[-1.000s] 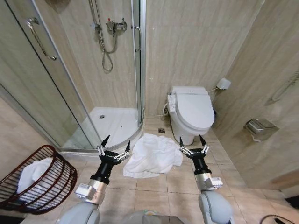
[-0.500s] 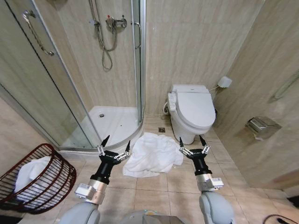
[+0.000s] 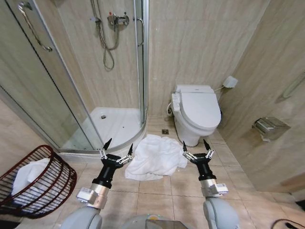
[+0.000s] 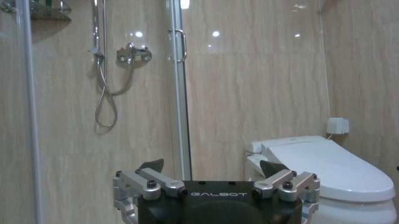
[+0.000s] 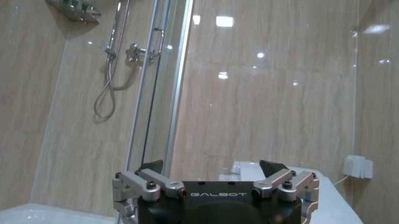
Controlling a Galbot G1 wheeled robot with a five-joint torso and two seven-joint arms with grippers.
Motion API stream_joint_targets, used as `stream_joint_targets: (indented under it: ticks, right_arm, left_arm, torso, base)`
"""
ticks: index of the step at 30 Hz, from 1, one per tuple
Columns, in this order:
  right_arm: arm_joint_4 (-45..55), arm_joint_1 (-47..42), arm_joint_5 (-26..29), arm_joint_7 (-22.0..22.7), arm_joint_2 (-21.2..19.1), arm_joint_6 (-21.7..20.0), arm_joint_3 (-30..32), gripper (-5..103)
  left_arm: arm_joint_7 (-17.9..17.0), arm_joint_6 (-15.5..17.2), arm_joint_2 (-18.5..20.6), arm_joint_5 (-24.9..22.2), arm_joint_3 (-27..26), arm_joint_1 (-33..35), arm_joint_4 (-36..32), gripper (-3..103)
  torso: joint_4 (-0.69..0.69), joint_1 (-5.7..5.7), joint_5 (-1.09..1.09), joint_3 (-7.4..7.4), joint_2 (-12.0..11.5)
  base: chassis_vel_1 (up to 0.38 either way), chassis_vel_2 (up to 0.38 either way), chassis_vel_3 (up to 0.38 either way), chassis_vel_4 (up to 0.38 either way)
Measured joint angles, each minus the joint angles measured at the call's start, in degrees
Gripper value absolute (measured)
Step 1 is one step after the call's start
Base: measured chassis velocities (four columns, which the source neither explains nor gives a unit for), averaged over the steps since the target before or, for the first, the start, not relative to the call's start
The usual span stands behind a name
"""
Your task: Discard the used towel into the hamper.
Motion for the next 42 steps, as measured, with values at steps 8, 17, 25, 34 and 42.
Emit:
stream_joint_targets:
  ticks: [8, 17, 25, 34, 42]
  right_arm:
    - [-0.26, 0.2, 0.01, -0.21, 0.0, 0.12, 0.0, 100]
    - [-0.69, 0.07, 0.64, -0.85, 0.0, 1.08, 0.05, 100]
    - [-3.05, -0.19, 5.48, 0.14, 0.0, 0.28, 1.4, 100]
    - [-12.24, 3.92, 21.74, 3.45, -3.44, -13.78, 3.39, 100]
    - [-29.63, 11.01, 28.48, 2.33, -9.06, -16.61, 1.44, 100]
  left_arm:
    - [0.0, 0.0, 0.0, 0.0, 0.0, 0.0, 0.0, 100]
    - [0.0, 0.0, 0.0, 0.0, 0.0, 0.0, 0.0, 100]
    - [0.0, 0.0, 0.0, 0.0, 0.0, 0.0, 0.0, 100]
    - [0.0, 0.0, 0.0, 0.0, 0.0, 0.0, 0.0, 100]
    - [0.0, 0.0, 0.0, 0.0, 0.0, 0.0, 0.0, 100]
  torso:
    - [0.0, 0.02, 0.0, 0.07, 0.1]
    - [0.01, 0.14, 0.0, 0.22, 0.34]
    - [0.0, 0.19, 0.0, 0.29, 0.44]
    - [0.0, 0.19, 0.01, 0.34, 0.55]
    - [0.0, 0.24, 0.02, 0.38, 0.59]
  base:
    - [-0.042, 0.028, 0.032, -0.033]
    - [-0.103, 0.105, 0.12, -0.106]
    - [-0.076, 0.074, 0.067, -0.079]
    - [0.0, 0.0, 0.0, 0.0]
    - [0.0, 0.0, 0.0, 0.0]
